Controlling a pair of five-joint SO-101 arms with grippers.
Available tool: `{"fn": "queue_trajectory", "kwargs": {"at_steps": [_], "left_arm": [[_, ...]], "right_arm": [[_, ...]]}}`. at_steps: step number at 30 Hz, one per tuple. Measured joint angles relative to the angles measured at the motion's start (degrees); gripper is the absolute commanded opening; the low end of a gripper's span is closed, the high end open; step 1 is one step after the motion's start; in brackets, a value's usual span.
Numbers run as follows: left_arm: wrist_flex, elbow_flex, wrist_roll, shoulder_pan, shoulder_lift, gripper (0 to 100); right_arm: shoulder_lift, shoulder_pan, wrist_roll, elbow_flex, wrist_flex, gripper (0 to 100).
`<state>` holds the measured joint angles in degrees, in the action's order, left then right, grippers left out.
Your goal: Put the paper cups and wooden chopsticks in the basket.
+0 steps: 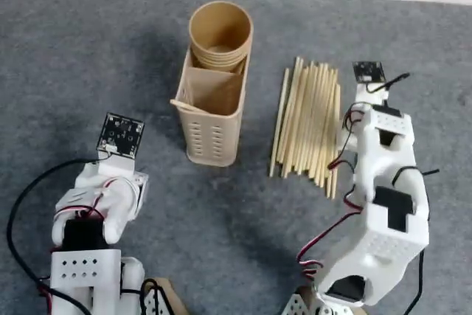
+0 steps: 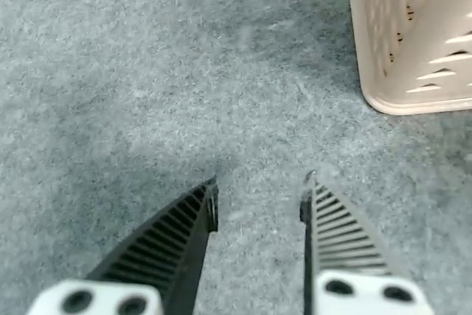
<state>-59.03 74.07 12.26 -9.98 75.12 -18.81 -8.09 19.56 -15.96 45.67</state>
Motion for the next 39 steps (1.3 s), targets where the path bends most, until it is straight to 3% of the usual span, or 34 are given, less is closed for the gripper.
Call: {"fn": "queue_trajectory", "kwargs": {"at_steps": [3, 15, 19, 25, 32, 39], "left_arm": [[0.0, 0.0, 0.0, 0.0, 0.0, 21], [0.0, 0.0, 0.0, 0.0, 0.0, 21], [0.0, 0.0, 0.0, 0.0, 0.0, 21], [0.0, 0.0, 0.0, 0.0, 0.0, 21], [0.0, 0.0, 0.0, 0.0, 0.0, 21], [0.0, 0.0, 0.0, 0.0, 0.0, 21]], "right_arm": [[-2.8, -0.3, 0.2, 2.0, 0.0, 0.0], [-3.7, -1.1, 0.1, 6.3, 3.9, 0.5], [4.2, -0.4, -4.7, 5.3, 6.0, 0.5], [29.2, -0.3, -14.7, 5.0, 8.2, 0.5], [53.9, 12.2, -15.7, 0.1, 8.8, 1.0], [60.3, 29.0, -14.7, -0.4, 8.8, 1.0]]}}
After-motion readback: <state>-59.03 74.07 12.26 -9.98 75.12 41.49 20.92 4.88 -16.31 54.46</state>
